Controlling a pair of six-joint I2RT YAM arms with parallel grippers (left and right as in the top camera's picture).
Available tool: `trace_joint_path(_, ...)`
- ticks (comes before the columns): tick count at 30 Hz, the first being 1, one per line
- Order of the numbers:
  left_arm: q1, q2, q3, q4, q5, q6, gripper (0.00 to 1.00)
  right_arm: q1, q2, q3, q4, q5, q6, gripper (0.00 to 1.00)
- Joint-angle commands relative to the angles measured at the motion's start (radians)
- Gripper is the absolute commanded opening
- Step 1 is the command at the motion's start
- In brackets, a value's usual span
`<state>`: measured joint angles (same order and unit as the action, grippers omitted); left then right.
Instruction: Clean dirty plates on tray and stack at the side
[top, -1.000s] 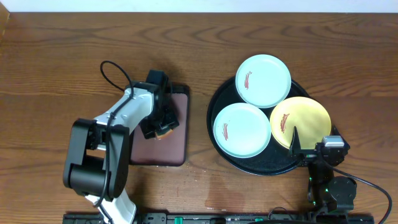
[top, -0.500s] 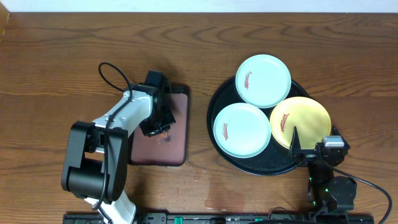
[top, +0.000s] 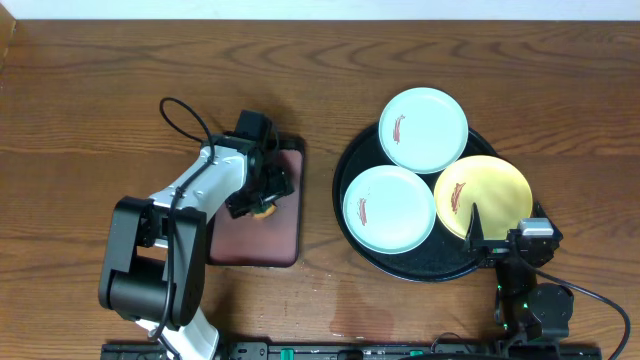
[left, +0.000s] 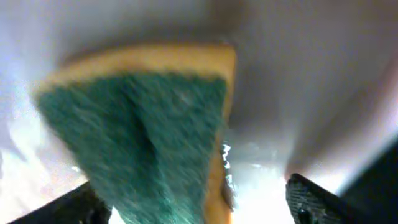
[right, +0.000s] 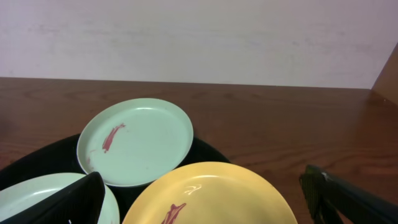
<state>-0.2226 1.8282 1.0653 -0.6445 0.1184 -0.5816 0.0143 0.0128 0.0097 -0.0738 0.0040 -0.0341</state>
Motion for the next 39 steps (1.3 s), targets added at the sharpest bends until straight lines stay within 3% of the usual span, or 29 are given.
trace_joint_path(1,0.009,0.063,-0.047,0.026,-0.087,0.001,0.91,-0.003,-0.003,-0.004,-0.001,0.006,-0.008,0.99)
trace_joint_path(12,0.009,0.063,-0.047,0.162,-0.164,0.000,0.89,-0.003,-0.003,-0.004,-0.001,0.006,-0.008,0.99)
trace_joint_path(23,0.009,0.063,-0.051,0.183,-0.217,0.000,0.36,-0.003,-0.003,-0.004,-0.001,0.006,-0.008,0.99)
trace_joint_path(27,0.009,0.063,-0.067,0.196,-0.217,-0.001,0.12,-0.003,-0.003,-0.004,-0.001,0.006,-0.008,0.99)
trace_joint_path(28,0.009,0.063,-0.075,0.204,-0.217,-0.001,0.08,-0.003,-0.003,-0.004,-0.001,0.006,-0.008,0.99)
trace_joint_path(31,0.009,0.063,-0.092,0.220,-0.216,-0.006,0.08,-0.003,-0.003,-0.004,-0.001,0.006,-0.008,0.99)
trace_joint_path(33,0.009,0.063,-0.095,0.220,-0.216,-0.008,0.08,-0.003,-0.003,-0.004,-0.001,0.006,-0.008,0.99)
trace_joint_path(34,0.009,0.063,-0.095,0.220,-0.214,-0.008,0.17,-0.003,-0.003,-0.004,-0.001,0.006,-0.008,0.99)
trace_joint_path(37,0.009,0.063,-0.095,0.216,-0.187,-0.007,0.80,-0.003,-0.003,-0.004,-0.001,0.006,-0.008,0.99)
trace_joint_path(38,0.009,0.063,-0.095,0.212,-0.172,-0.007,0.88,-0.003,-0.003,-0.004,-0.001,0.006,-0.008,0.99)
trace_joint_path(39,0.009,0.063,-0.095,0.204,-0.151,-0.007,0.88,-0.003,-0.003,-0.004,-0.001,0.006,-0.008,0.99)
